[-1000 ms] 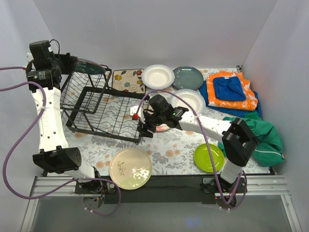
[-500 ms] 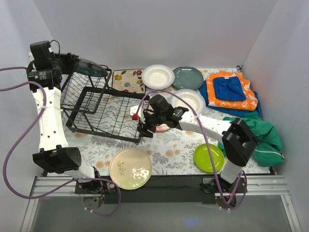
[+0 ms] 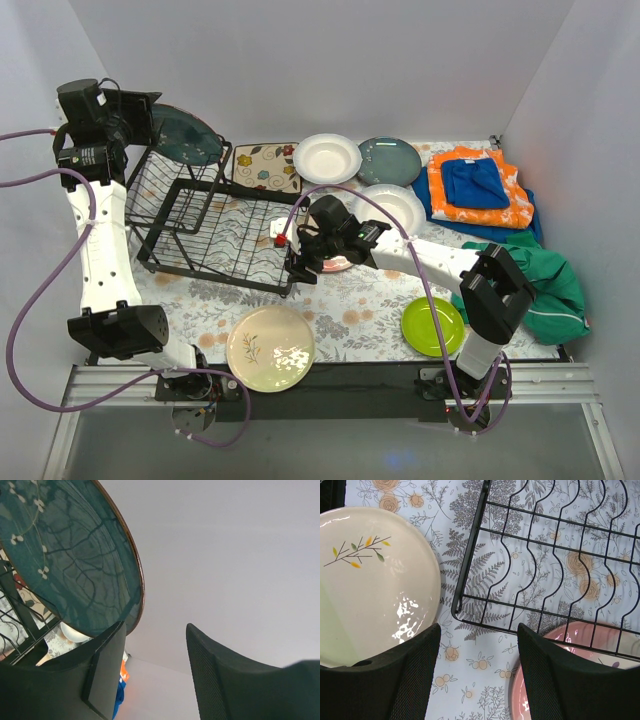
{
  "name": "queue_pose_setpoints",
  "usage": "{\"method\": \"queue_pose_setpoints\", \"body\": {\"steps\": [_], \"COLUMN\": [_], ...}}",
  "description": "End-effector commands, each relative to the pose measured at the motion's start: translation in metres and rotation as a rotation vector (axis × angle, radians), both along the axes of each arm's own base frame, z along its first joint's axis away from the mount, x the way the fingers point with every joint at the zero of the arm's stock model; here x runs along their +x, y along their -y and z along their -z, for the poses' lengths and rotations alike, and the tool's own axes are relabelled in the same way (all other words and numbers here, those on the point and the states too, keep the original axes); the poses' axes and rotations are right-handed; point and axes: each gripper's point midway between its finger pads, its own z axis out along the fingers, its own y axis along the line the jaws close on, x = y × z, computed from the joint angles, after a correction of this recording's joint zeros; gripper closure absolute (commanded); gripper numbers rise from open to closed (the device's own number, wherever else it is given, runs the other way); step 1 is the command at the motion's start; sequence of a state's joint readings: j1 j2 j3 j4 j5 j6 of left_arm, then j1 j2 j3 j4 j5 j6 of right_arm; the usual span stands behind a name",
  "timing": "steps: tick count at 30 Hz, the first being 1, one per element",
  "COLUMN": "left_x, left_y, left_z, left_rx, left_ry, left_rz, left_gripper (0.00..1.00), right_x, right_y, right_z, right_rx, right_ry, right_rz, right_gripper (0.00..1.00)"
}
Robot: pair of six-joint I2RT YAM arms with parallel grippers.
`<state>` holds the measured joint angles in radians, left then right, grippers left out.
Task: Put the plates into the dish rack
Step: Insert the plate into the dish rack, then grab a plate with the right arm
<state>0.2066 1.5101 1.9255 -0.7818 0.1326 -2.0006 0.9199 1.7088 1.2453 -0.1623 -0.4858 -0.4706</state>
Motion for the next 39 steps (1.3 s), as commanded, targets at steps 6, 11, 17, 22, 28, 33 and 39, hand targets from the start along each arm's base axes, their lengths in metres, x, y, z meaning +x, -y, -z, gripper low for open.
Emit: {"method": "queue_pose_setpoints", "body": {"steps": [6,11,17,22,28,33,39], "left_x": [-0.04,-0.081,-0.138,-0.178,-0.209,-0.225,-0.241], "left_y": [0.008,0.004,0.009,0.015,0.031,0.045,0.071], "left_z": [-0.047,-0.028,-0.006,0.015,0.044,0.064,0.091], "left_rx": [-0.214,0.004,0.299,0.486,0.604,0.646,0.606], "left_ry": [0.1,0.064,0.032,0.039,0.03,0.032,0.065], "left_rz": [-0.041,-0.031,0.023,0.078,0.191,0.278,0.417], "left_gripper": [0.36,0.33,0.28,0.18,0.17,0.17,0.17], "right_x": [-0.011,-0.018,-0.032,0.0,0.087,0.15,0.134], "right_y": [0.01,0.033,0.076,0.117,0.176,0.224,0.244], "right_z": [-0.03,-0.041,-0.031,-0.024,-0.025,-0.031,-0.02], "right_rx": [0.046,0.051,0.029,0.016,0.029,-0.057,-0.188], "right_ry": [-0.035,-0.097,-0.21,-0.36,-0.433,-0.326,-0.173], "right_rz": [-0.09,-0.139,-0.116,0.101,0.484,0.77,0.65], "right_gripper": [0.28,0.23,0.18,0.17,0.18,0.19,0.19]}}
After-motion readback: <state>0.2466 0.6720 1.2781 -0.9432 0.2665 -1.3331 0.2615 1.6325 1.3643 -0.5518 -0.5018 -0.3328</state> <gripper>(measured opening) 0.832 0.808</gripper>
